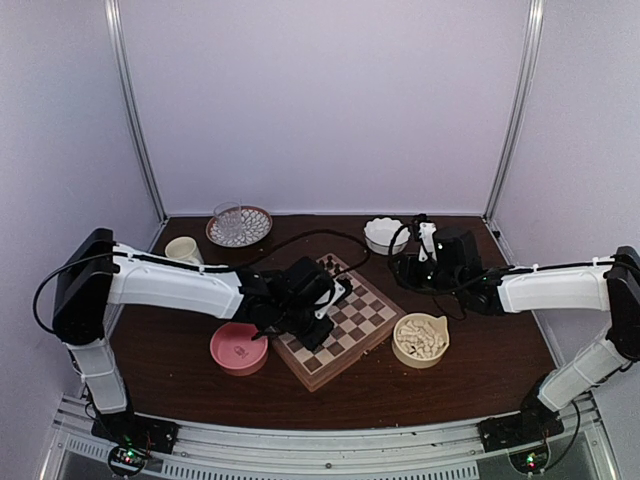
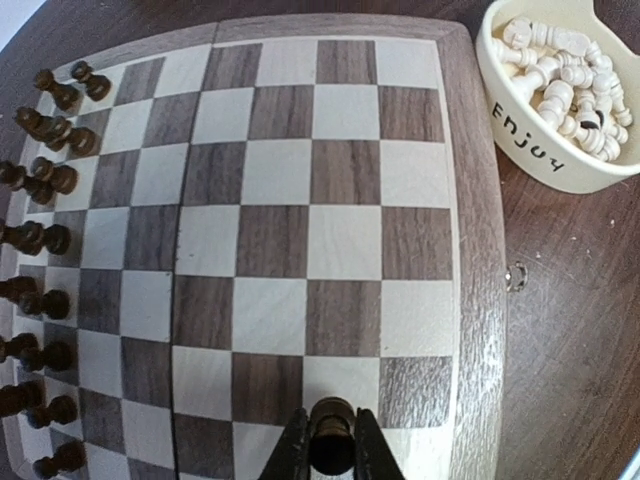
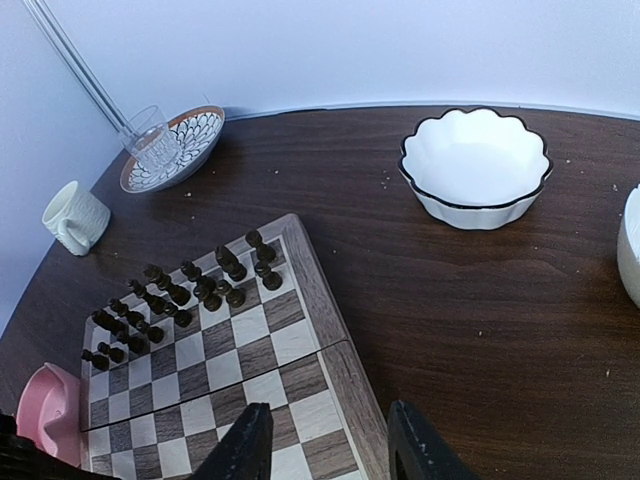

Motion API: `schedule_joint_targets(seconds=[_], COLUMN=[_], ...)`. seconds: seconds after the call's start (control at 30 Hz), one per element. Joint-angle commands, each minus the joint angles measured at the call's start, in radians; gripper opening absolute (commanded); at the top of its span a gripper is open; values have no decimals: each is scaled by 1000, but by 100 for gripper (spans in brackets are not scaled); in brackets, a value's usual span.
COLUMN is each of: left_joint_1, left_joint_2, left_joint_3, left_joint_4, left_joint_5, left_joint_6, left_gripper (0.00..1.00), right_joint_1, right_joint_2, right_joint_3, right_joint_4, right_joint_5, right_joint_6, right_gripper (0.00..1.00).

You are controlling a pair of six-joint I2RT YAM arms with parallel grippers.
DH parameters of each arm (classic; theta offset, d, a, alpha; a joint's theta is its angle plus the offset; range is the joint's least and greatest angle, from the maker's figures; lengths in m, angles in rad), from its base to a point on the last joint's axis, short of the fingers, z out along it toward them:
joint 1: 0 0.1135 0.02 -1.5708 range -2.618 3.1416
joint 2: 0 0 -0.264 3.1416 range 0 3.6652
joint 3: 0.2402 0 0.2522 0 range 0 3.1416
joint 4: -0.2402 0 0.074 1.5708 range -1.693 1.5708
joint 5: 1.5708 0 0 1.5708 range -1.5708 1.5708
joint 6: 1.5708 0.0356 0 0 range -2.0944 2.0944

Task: Set up the chess pieces on the board
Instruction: Pick up the rook from the chessboard, then place the rook at a8.

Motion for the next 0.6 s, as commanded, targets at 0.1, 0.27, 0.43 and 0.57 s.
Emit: schedule_joint_targets(seconds=[0.1, 0.27, 0.43, 0.57], left_joint_1=[96, 197, 240, 271], left_joint_2=[-222, -348, -423, -403], left_joint_3=[-99, -204, -286, -283], left_joint_4=[11, 41, 97, 97], left_joint_5=[-27, -64, -157, -170], left_joint_6=[-17, -52, -61, -56], left_gripper=[5, 5, 5, 4], right_joint_1=[-8, -8, -8, -7], right_joint_2=[2, 3, -2, -3], right_joint_3=[21, 19, 16, 14], right_joint_4=[0, -1, 1, 3], right_joint_5=[-8, -3, -3, -3], right_joint_6=[-5, -8, -8, -9], right_gripper=[42, 42, 42, 42])
